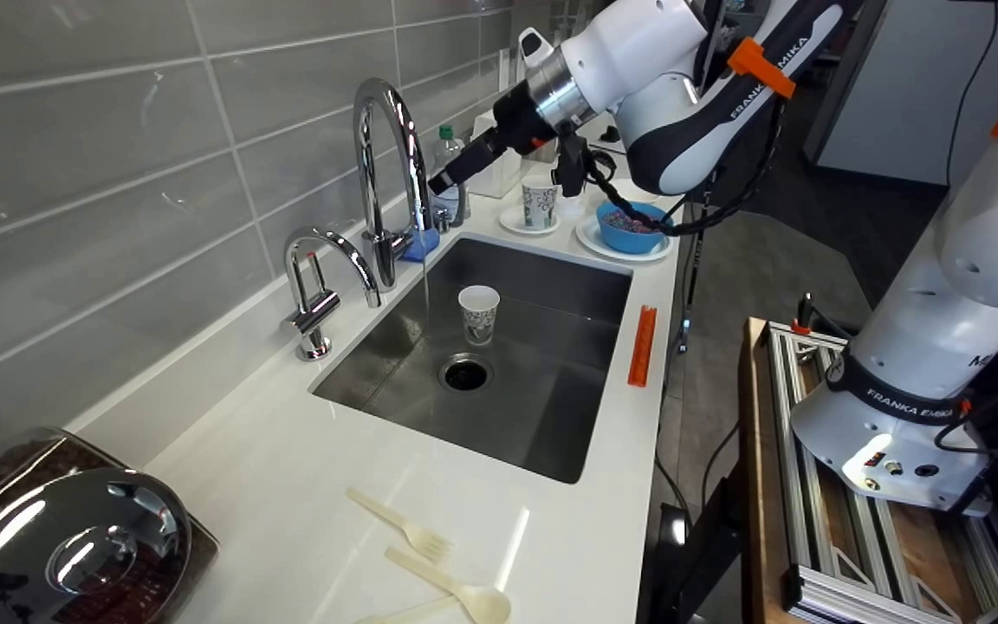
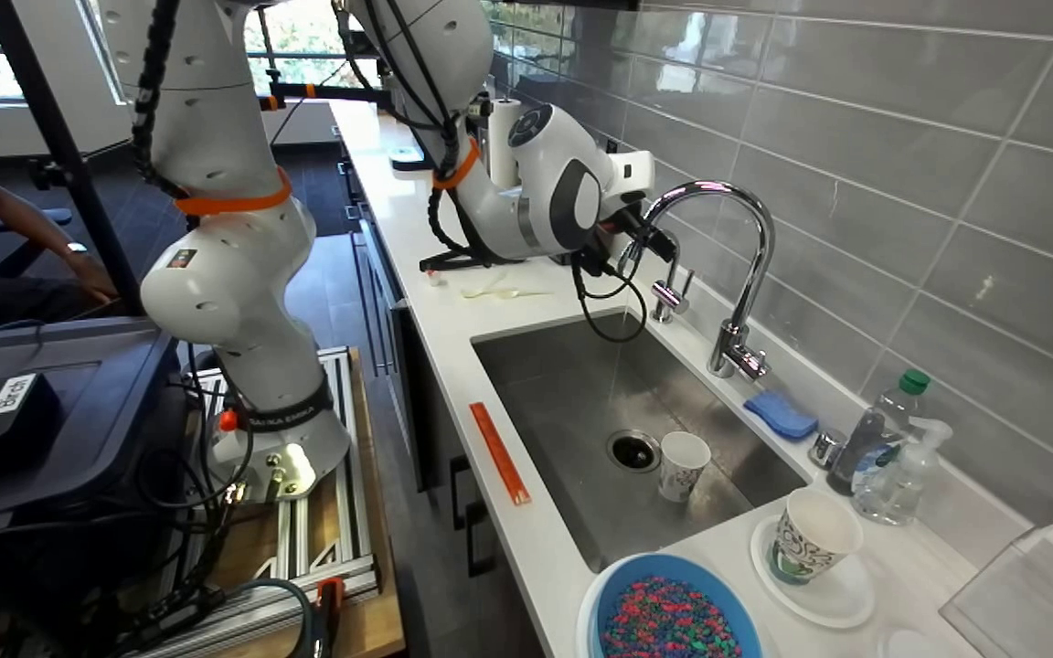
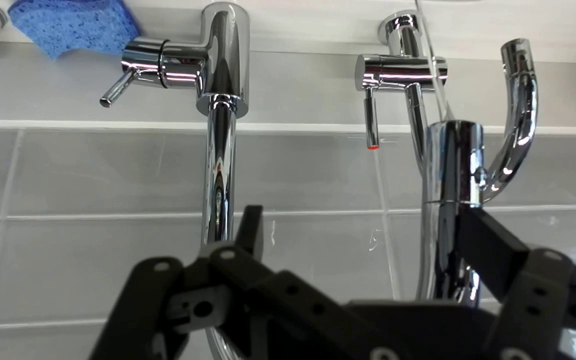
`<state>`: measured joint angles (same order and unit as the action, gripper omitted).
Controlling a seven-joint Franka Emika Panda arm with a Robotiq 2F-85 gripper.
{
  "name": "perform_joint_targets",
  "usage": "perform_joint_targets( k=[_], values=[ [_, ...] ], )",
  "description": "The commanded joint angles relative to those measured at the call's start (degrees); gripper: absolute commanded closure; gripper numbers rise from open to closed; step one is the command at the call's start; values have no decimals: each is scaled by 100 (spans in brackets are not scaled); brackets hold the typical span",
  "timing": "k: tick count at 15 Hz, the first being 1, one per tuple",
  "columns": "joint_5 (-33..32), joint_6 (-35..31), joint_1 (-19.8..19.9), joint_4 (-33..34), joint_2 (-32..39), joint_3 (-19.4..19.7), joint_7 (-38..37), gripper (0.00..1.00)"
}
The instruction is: Open the faucet on the right then push it to the right side of the sink.
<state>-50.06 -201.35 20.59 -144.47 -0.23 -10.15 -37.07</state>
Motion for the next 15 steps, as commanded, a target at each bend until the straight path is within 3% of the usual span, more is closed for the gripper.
perform_joint_targets(
  k=[1, 7, 15],
  values=[
    [-534, 129, 43, -142, -345, 69, -585, 0],
    [-1382, -35, 6, 34, -204, 137, -1348, 0],
    [-1794, -65, 4, 487, 71, 161, -1659, 0]
  ],
)
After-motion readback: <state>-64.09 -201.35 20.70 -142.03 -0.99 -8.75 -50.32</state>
